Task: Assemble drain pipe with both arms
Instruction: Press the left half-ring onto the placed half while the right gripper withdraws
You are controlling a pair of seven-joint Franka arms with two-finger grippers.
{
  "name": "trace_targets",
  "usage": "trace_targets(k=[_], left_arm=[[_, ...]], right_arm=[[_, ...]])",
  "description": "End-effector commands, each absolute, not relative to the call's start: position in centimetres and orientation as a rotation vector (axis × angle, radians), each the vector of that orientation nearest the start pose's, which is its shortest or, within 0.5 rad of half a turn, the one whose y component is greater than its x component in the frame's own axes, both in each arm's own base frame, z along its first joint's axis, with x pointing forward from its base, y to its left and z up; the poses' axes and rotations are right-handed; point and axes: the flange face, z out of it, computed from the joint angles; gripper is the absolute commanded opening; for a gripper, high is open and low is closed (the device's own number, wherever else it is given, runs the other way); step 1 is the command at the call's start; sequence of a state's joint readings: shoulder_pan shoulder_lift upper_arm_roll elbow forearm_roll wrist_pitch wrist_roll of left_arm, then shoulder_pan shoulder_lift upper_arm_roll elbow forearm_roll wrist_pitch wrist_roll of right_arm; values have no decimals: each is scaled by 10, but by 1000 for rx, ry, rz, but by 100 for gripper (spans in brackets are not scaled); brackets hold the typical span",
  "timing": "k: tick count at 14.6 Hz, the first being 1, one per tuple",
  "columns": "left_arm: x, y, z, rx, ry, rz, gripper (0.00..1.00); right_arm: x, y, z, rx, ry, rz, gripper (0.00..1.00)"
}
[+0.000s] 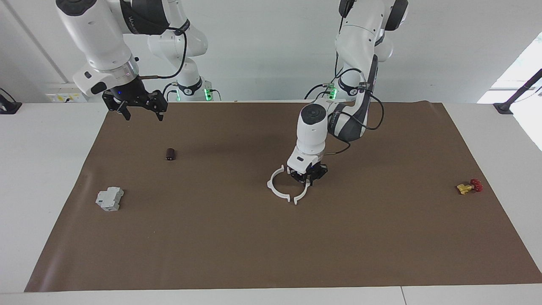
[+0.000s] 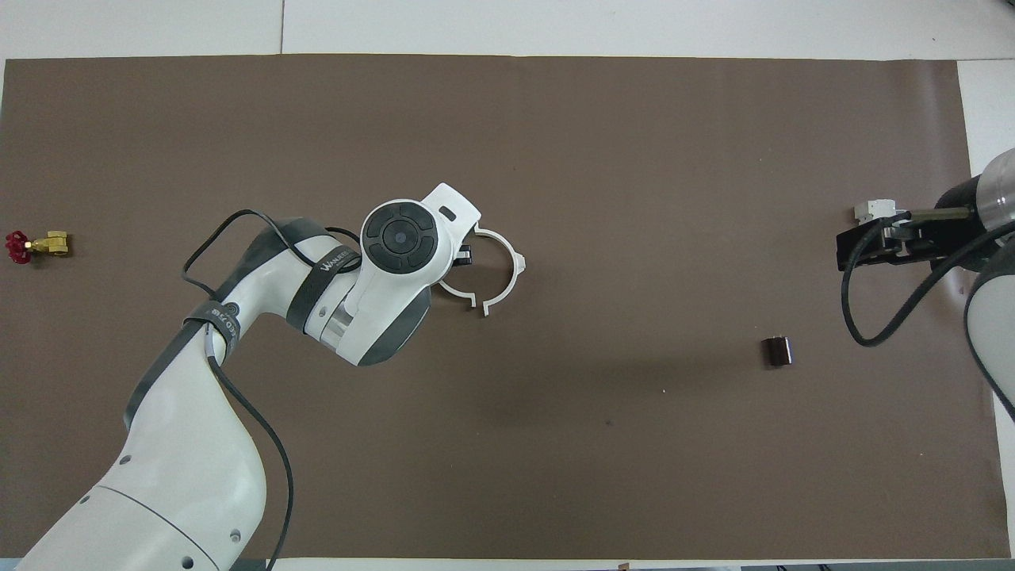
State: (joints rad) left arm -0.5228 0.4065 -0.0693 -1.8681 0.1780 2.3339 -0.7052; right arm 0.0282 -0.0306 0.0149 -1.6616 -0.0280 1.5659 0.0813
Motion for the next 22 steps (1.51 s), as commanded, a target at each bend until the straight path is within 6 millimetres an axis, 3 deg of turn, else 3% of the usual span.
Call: trace_targets(k=[1, 12, 22], left_arm=[[524, -356, 310, -3096, 23, -242, 0], [520, -356, 306, -3097, 34, -239, 0], [516, -358, 304, -3093, 42, -227, 0]], right_arm=[[543, 2, 598, -3165, 54, 69, 100], [544, -21, 597, -3143, -10, 70, 100], [544, -22, 599, -3143, -17, 63, 100]])
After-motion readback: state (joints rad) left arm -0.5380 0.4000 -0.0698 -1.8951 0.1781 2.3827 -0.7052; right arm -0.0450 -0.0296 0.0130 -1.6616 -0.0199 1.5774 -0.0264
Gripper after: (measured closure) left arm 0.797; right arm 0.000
